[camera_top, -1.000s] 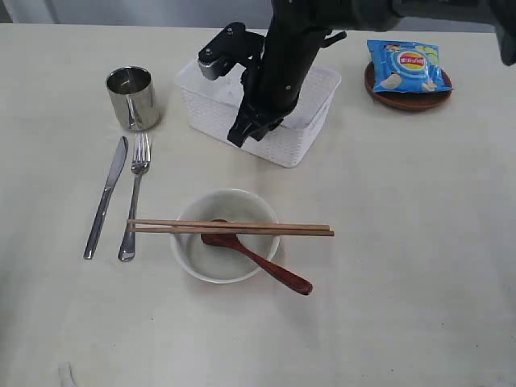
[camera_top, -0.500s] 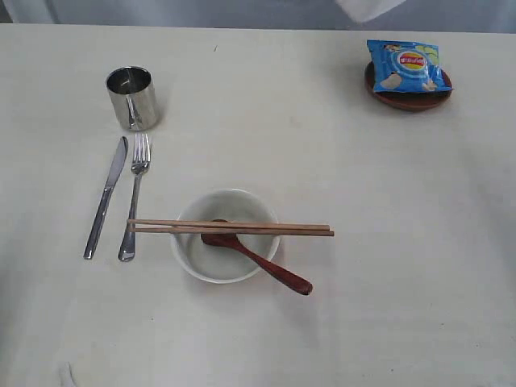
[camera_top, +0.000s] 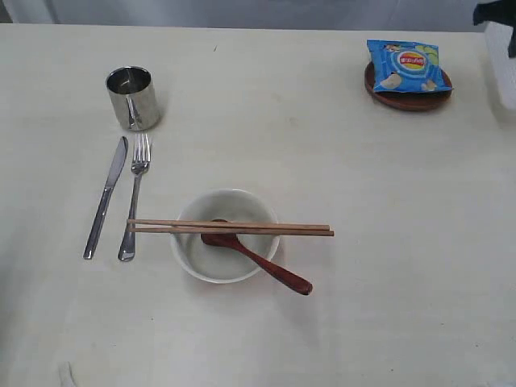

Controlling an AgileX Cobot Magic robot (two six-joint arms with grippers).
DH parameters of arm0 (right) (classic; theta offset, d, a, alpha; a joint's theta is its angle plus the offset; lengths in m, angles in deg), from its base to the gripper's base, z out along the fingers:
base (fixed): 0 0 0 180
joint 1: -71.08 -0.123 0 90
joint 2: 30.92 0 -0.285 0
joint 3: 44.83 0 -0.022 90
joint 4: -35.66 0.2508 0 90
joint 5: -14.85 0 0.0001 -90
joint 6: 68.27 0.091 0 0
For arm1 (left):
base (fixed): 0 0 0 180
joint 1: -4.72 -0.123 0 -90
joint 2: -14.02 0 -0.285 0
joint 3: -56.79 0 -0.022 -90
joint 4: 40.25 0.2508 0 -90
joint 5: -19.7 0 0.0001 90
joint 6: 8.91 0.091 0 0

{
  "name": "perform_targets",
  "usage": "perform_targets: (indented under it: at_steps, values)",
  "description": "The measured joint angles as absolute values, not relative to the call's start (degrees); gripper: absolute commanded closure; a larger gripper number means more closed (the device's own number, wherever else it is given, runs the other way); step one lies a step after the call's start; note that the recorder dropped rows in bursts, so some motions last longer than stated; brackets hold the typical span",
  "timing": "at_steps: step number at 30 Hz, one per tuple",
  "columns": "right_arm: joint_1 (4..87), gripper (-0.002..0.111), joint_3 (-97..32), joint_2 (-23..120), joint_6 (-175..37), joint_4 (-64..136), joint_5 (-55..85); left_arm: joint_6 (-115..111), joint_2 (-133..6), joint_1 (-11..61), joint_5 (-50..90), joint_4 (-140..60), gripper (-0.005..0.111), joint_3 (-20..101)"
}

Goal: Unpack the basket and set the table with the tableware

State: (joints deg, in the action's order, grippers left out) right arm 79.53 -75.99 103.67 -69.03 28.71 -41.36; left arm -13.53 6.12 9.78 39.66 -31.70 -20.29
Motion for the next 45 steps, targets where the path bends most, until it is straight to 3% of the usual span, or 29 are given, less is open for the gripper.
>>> perform_targets:
  at_steps: [6, 15, 26, 33, 45]
  values:
    - [80.6, 0.109, -76.0, 108.7, -70.8, 30.9, -40.1, -13.5, 6.1, 9.8, 39.7, -31.7, 0.107, -20.3]
    - [80.8, 0.109, -76.7, 110.5, -92.5, 44.4, -38.5, -13.5, 6.1, 9.8, 39.7, -31.7, 0.107, -20.3]
    - [78.4, 0.109, -76.7, 110.9, -117.3, 59.7, -48.8, -13.5, 6.1, 9.8, 39.7, -31.7, 0.107, -20.3]
    - [70.8, 0.109, -76.7, 110.9, -110.4, 59.5, -50.6, -13.5, 6.1, 9.8, 39.7, -31.7, 0.107, -20.3]
    - [55.0, 0.109, -76.7, 109.2, -72.0, 45.6, -47.2, -13.5, 6.1, 9.8, 39.7, -31.7, 0.107, -20.3]
